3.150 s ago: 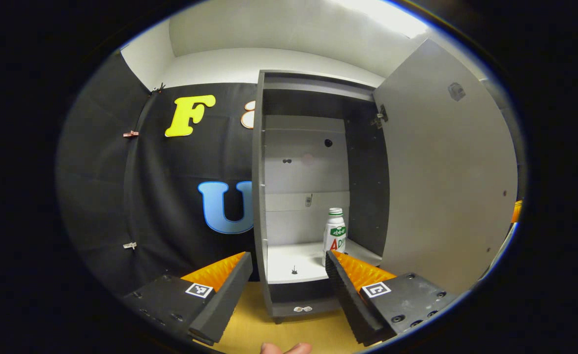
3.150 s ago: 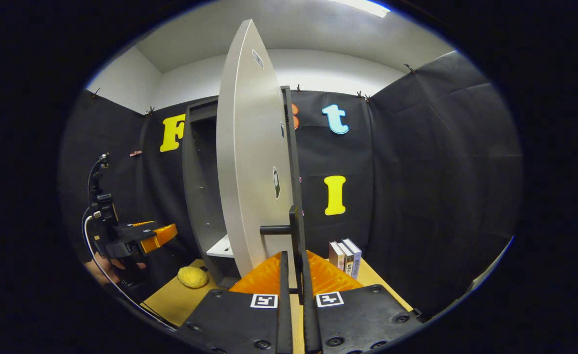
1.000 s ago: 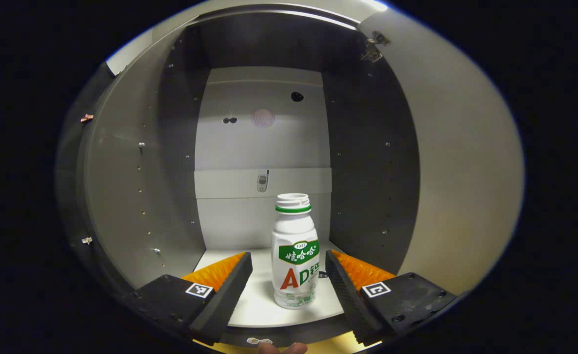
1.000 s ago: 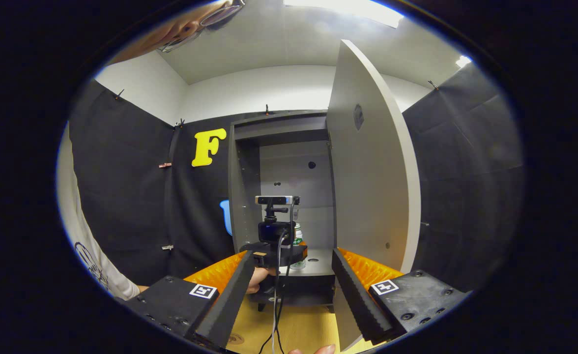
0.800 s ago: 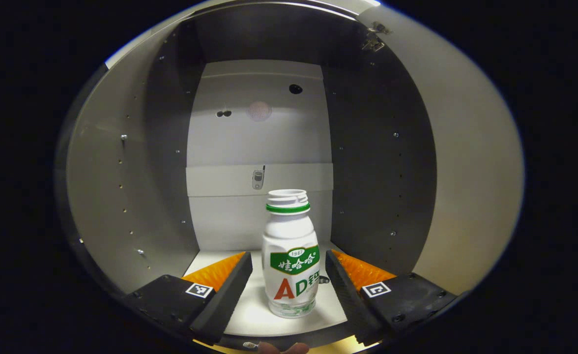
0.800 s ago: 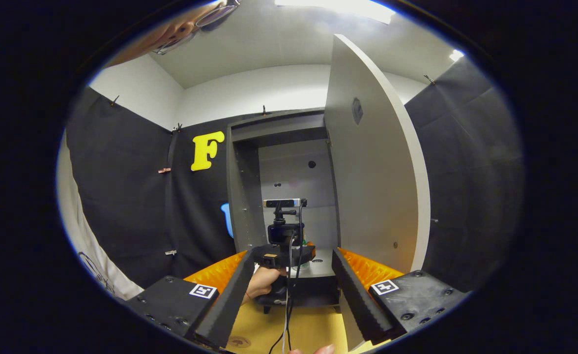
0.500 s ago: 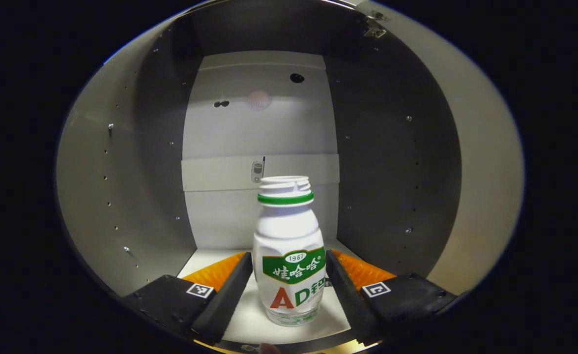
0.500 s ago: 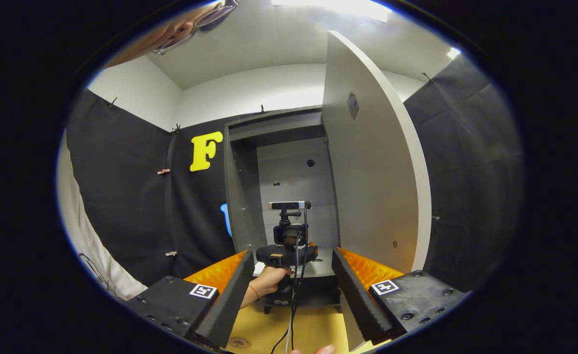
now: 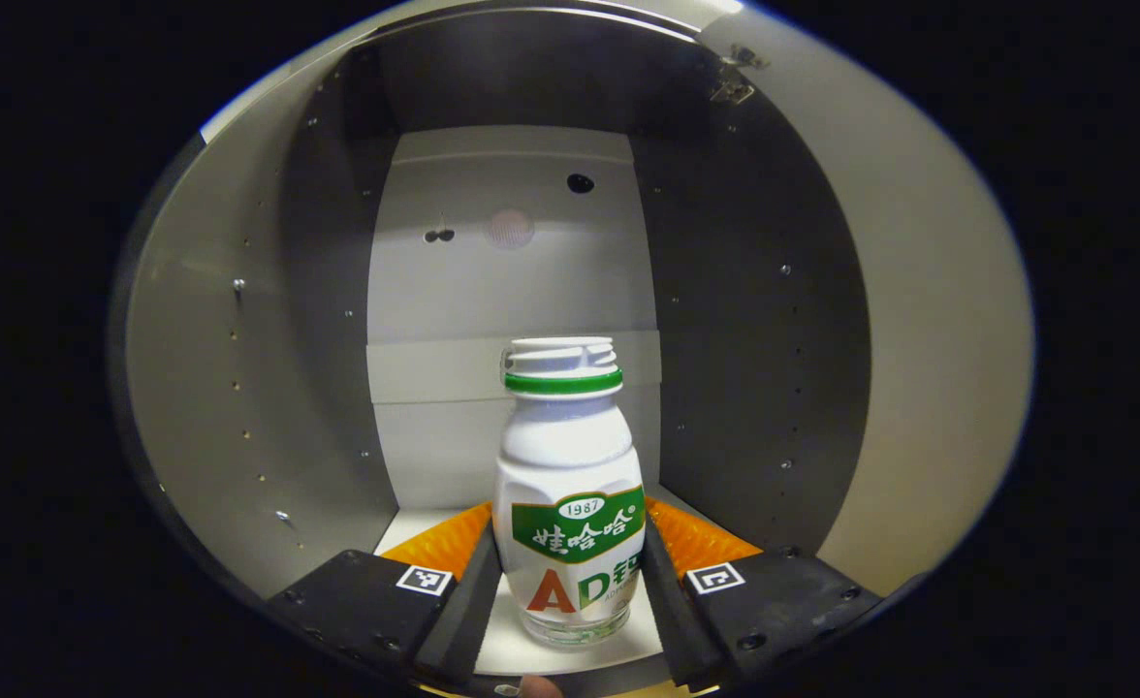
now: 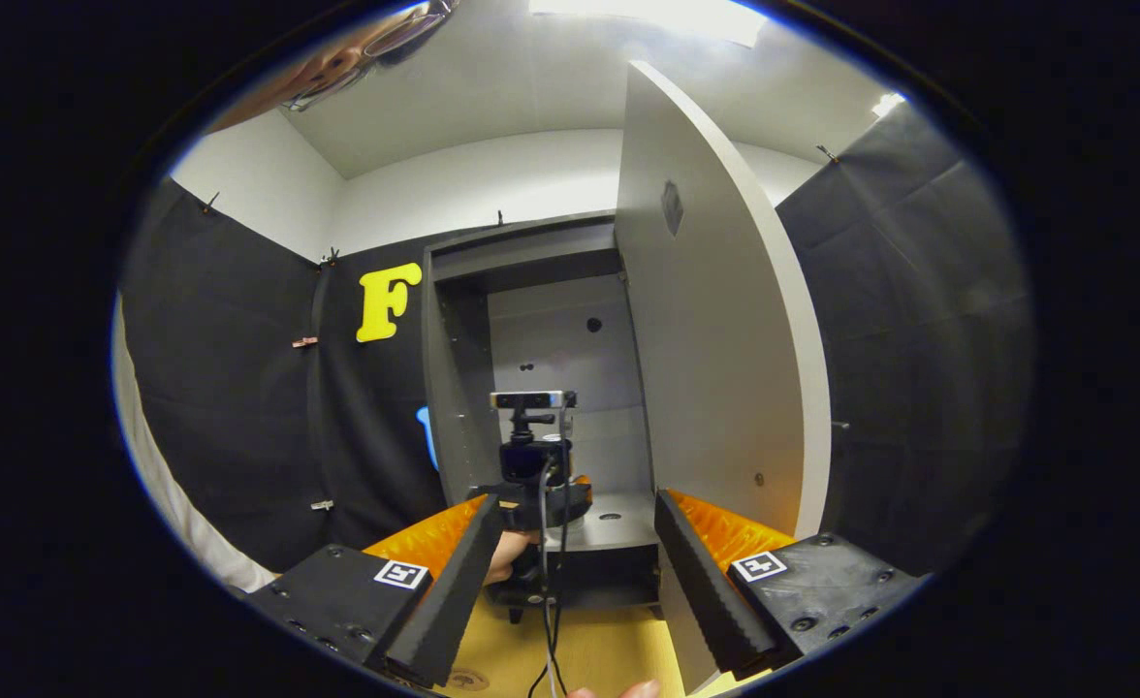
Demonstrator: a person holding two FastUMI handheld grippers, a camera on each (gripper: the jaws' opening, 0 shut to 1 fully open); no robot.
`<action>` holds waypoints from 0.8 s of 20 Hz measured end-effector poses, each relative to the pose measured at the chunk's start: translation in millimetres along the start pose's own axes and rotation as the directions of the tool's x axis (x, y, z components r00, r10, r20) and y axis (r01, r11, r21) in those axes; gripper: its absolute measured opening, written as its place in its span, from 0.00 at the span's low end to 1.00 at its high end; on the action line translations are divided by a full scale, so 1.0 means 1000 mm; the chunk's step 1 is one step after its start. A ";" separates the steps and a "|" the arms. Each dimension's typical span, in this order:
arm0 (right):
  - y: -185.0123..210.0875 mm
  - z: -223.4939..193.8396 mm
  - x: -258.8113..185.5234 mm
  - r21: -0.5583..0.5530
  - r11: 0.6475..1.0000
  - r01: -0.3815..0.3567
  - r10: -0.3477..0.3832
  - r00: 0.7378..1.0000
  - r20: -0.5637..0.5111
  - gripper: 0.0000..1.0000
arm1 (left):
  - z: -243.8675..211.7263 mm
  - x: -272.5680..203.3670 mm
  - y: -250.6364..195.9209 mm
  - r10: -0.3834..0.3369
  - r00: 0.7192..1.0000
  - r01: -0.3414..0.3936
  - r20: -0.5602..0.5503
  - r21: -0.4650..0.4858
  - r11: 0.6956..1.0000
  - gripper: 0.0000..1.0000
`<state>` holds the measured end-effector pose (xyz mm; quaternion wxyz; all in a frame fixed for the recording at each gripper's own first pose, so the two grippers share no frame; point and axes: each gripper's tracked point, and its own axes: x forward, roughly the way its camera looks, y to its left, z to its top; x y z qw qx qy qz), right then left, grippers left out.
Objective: Open the cabinet door with the right hand, grasp the bottle in the cabinet with the left hand and place it on the coaster, then close the cabinet door with the right hand.
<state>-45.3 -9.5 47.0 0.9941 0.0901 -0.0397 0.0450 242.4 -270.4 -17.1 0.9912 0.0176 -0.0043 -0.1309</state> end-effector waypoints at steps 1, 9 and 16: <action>-0.001 -0.003 0.002 -0.016 1.000 0.009 -0.009 1.000 -0.005 0.97 | 0.002 -0.008 0.003 -0.006 1.000 0.006 0.003 -0.002 1.000 0.73; 0.004 -0.027 0.017 -0.051 0.998 0.026 -0.028 0.998 -0.052 1.00 | 0.011 -0.094 0.051 0.022 0.999 -0.022 0.035 -0.011 1.000 0.73; 0.015 -0.038 0.034 -0.084 0.996 0.029 -0.032 0.999 -0.042 1.00 | -0.017 -0.166 0.111 0.117 0.991 -0.118 0.059 0.017 0.993 0.73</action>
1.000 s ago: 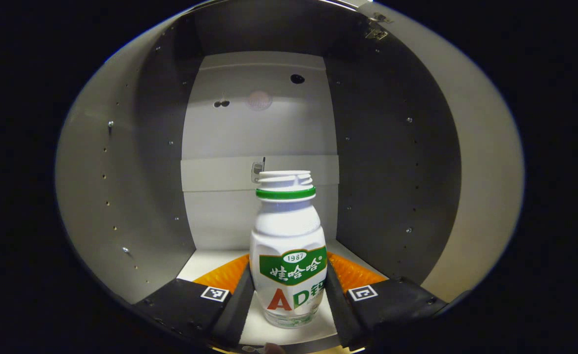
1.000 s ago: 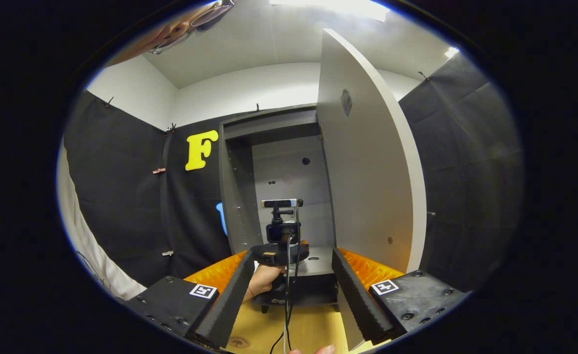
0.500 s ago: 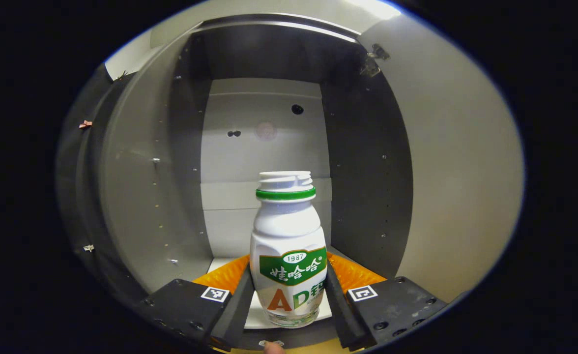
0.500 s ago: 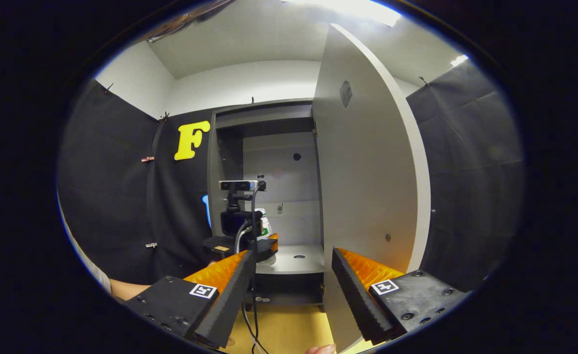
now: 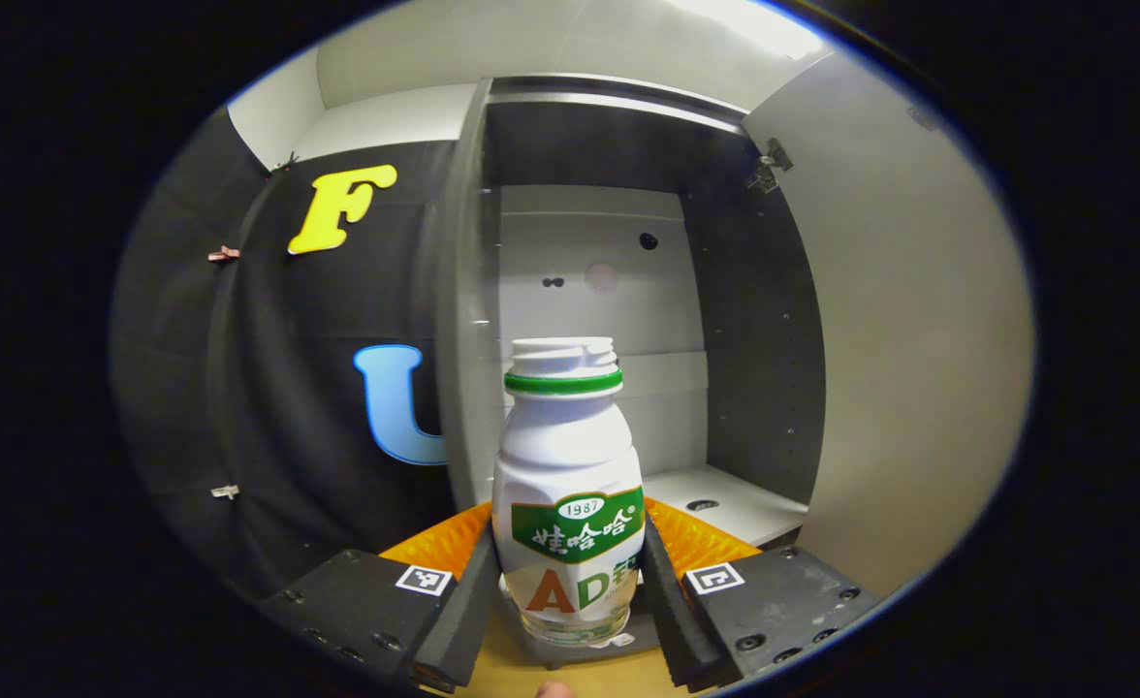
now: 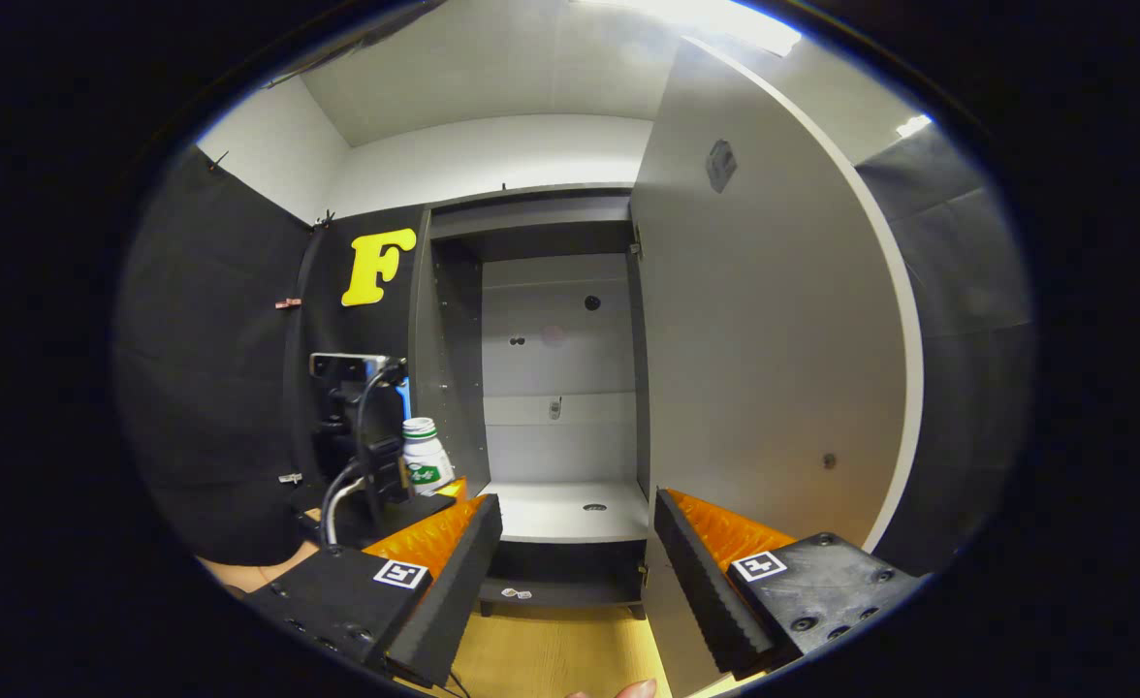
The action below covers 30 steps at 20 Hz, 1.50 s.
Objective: Open the cabinet door with the right hand, grasp the bottle in the cabinet with the left hand and place it on the coaster, then close the cabinet door with the right hand.
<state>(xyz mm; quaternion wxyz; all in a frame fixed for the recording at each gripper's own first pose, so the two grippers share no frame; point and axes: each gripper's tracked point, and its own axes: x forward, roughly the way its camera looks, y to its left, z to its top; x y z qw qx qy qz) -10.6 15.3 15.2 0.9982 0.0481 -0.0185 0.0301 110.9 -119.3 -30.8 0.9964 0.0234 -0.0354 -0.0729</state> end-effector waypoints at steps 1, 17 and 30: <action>0.001 -0.001 0.002 -0.002 1.000 -0.002 0.002 1.000 0.000 0.98 | -0.008 -0.009 0.002 -0.005 1.000 0.005 0.002 -0.001 1.000 0.72; -0.009 -0.002 0.028 -0.029 0.999 0.036 -0.034 0.996 0.085 1.00 | -0.174 -0.147 0.028 0.049 0.996 -0.050 -0.078 -0.009 0.999 0.73; 0.002 -0.009 0.026 -0.103 0.995 0.012 -0.005 0.998 0.066 0.98 | -0.276 -0.169 0.011 0.010 0.987 -0.017 -0.159 -0.041 0.999 0.73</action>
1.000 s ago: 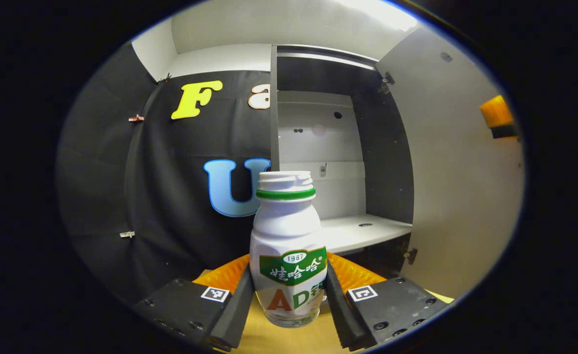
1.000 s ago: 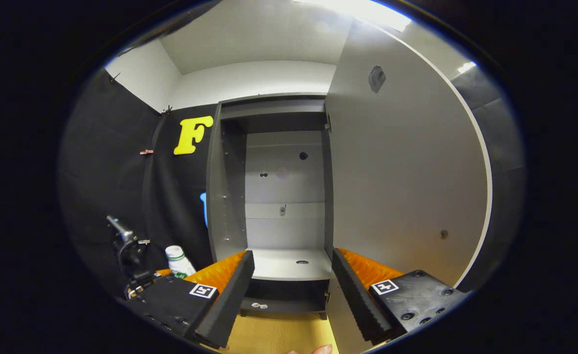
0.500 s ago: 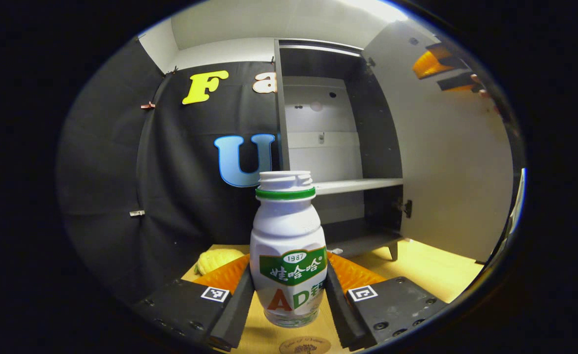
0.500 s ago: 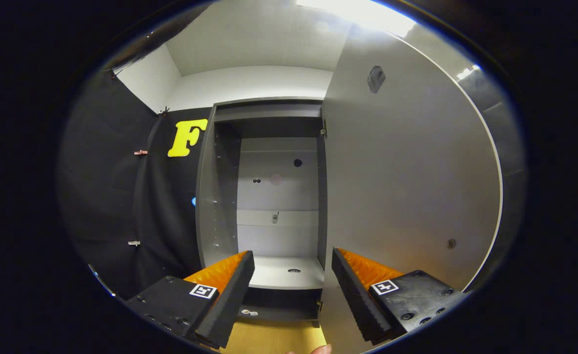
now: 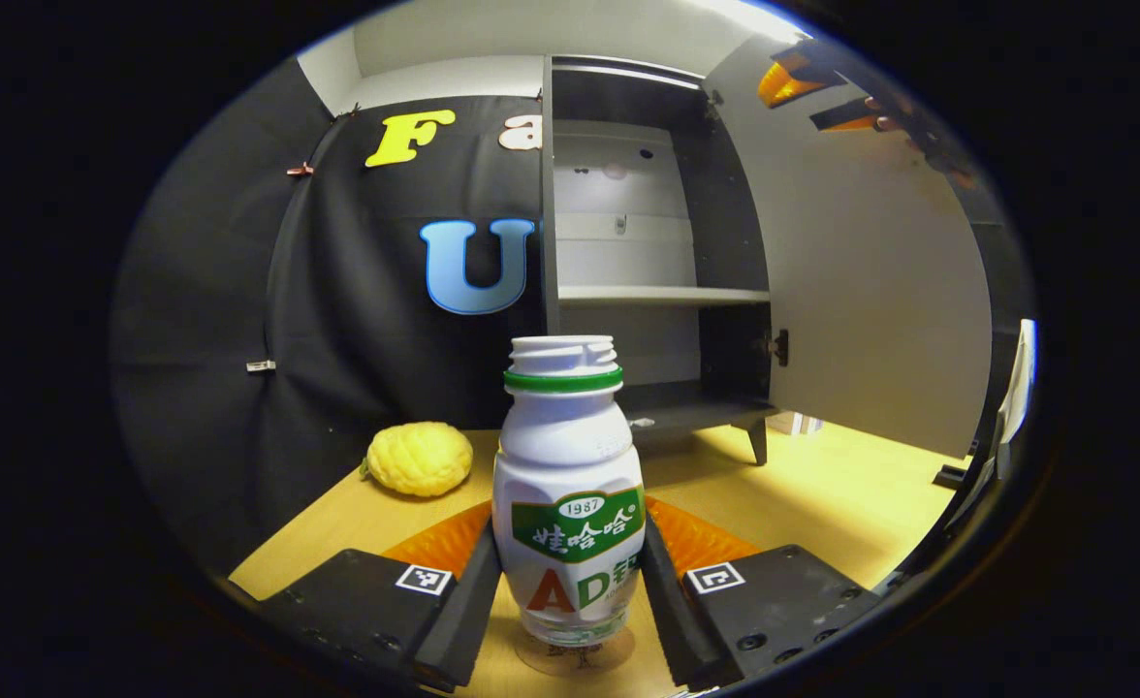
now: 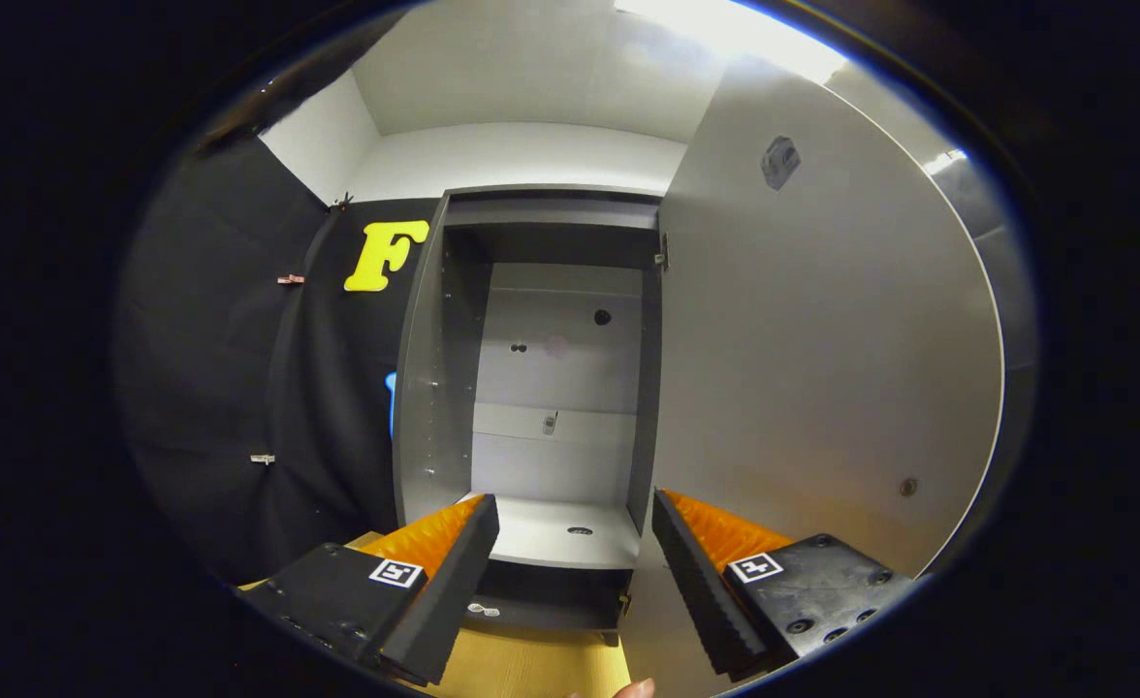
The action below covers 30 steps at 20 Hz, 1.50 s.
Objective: Open the cabinet door with the right hand, grasp the bottle in the cabinet with the left hand and place it on the coaster, then close the cabinet door with the right hand.
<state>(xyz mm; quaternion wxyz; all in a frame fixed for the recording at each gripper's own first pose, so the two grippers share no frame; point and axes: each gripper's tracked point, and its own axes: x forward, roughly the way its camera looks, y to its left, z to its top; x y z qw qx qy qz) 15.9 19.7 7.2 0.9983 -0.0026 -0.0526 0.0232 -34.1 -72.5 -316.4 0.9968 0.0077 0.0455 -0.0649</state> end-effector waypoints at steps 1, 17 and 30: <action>-0.001 0.000 -0.002 -0.001 1.000 0.000 0.000 1.000 -0.004 0.98 | -0.009 -0.002 -0.003 -0.010 1.000 0.010 0.003 0.001 1.000 0.73; 0.000 -0.004 -0.017 -0.049 0.999 -0.008 0.006 0.999 -0.045 0.97 | -0.034 0.001 -0.015 -0.055 0.998 0.055 -0.007 -0.010 0.998 0.97; 0.001 -0.011 -0.014 0.016 1.000 -0.013 0.014 0.997 -0.070 0.97 | 0.097 -0.003 -0.003 -0.009 1.000 0.009 0.011 -0.057 0.998 0.97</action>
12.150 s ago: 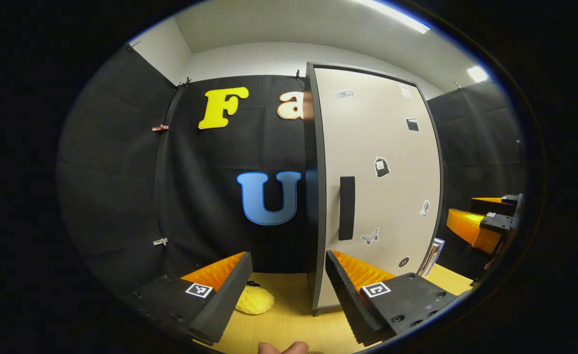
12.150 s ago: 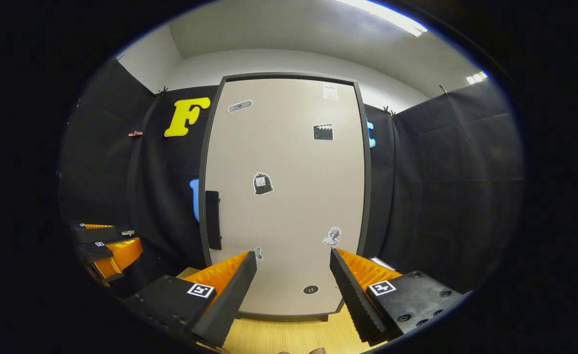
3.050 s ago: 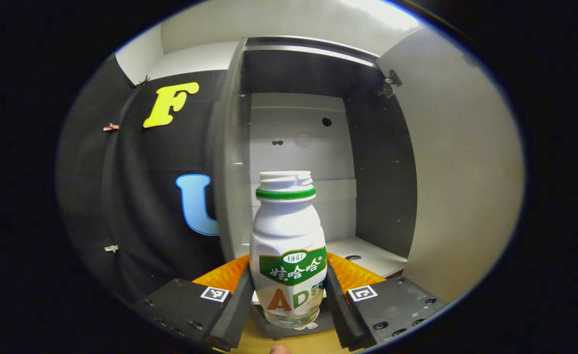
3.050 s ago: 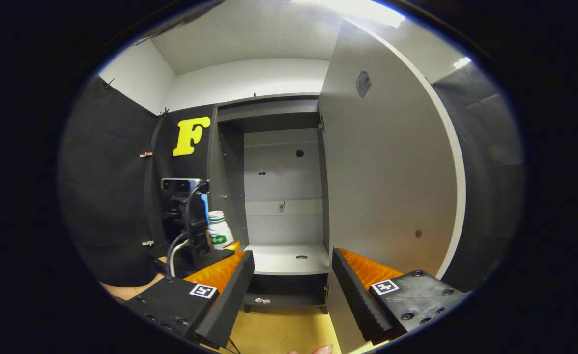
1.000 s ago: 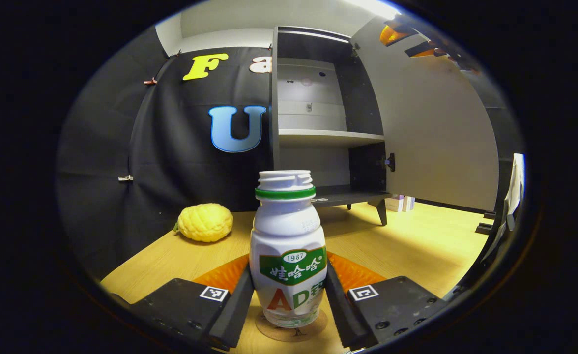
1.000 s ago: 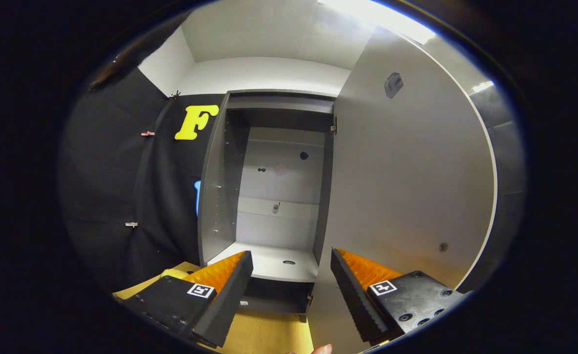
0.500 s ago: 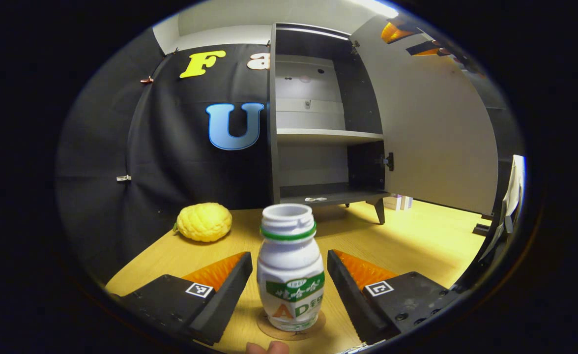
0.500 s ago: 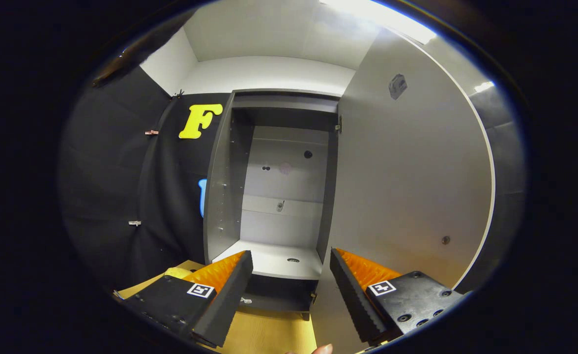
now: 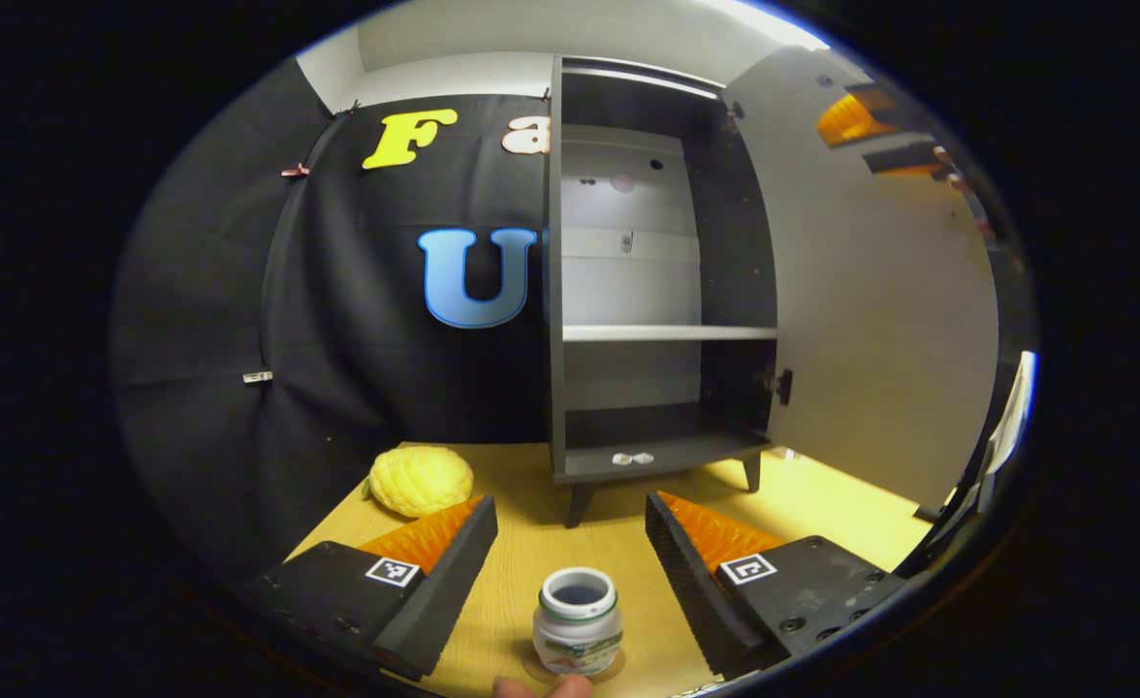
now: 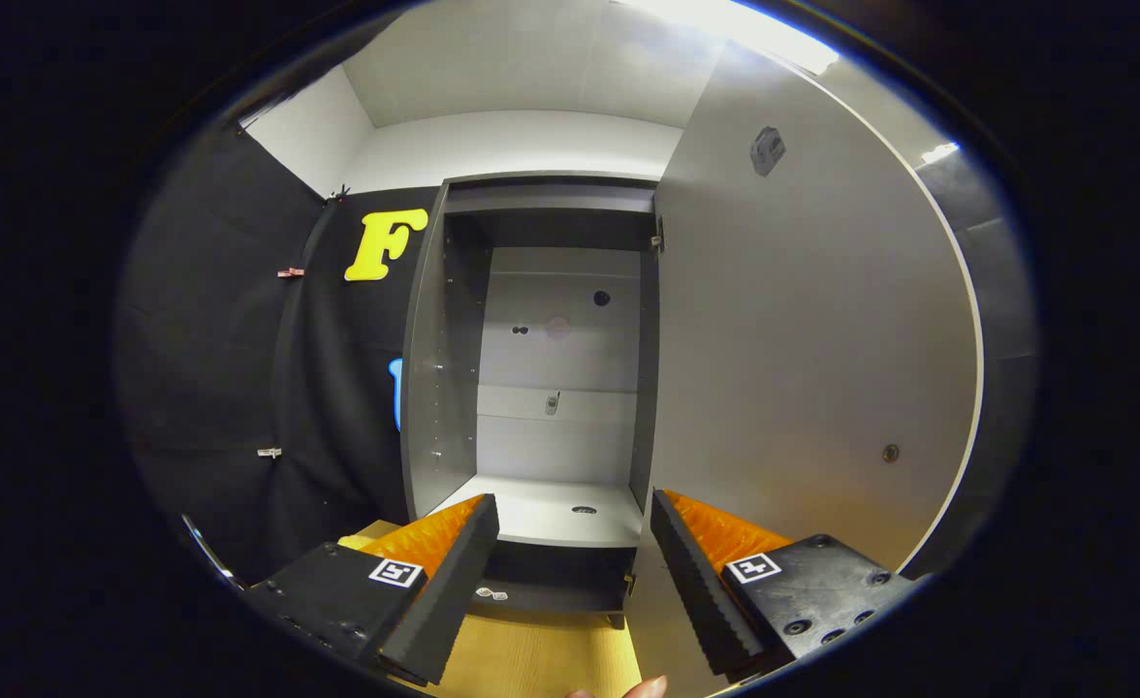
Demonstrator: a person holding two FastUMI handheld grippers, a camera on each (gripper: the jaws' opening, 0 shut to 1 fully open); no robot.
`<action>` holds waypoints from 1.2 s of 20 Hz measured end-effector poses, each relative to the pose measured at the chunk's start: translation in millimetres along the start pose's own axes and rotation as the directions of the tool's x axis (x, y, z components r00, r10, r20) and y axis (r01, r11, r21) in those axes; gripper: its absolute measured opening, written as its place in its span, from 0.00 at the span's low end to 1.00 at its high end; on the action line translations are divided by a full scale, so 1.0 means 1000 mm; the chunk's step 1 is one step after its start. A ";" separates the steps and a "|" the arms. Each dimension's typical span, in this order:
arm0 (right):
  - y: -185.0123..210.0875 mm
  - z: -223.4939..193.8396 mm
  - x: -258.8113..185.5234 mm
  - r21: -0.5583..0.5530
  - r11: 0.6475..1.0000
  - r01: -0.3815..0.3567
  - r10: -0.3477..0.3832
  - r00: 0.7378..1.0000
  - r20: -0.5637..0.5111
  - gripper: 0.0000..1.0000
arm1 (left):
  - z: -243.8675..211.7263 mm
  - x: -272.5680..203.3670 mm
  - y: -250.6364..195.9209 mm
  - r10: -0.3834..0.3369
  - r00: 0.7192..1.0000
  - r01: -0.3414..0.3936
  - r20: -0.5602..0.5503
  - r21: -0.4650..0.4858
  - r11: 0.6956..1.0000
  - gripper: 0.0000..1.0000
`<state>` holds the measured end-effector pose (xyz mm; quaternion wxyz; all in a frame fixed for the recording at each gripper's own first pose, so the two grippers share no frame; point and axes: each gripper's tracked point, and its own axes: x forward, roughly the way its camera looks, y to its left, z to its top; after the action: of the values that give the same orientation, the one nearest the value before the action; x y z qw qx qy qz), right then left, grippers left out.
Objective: Open the cabinet door with the right hand, grasp the bottle in the cabinet with the left hand and place it on the coaster, then close the cabinet door with the right hand.
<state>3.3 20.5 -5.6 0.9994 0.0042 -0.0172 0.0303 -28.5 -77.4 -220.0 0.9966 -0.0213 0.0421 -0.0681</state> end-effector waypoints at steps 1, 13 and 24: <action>0.002 -0.001 0.001 0.004 1.000 -0.011 0.011 1.000 -0.007 0.98 | 0.016 0.002 -0.003 -0.001 1.000 0.001 0.006 -0.001 1.000 0.97; -0.009 0.004 -0.014 0.062 0.998 0.005 -0.004 1.000 -0.020 0.98 | 0.152 0.003 -0.005 0.062 0.998 -0.062 -0.004 -0.043 0.997 0.97; -0.051 0.020 -0.096 0.146 0.989 -0.020 0.027 0.999 -0.047 0.97 | 0.185 0.025 -0.036 -0.019 1.000 0.019 0.019 -0.024 1.000 0.96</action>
<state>-89.6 -36.2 10.6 0.9961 0.0759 0.0095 0.0435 7.9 -109.5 -35.9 0.9959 -0.0344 0.0331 -0.0769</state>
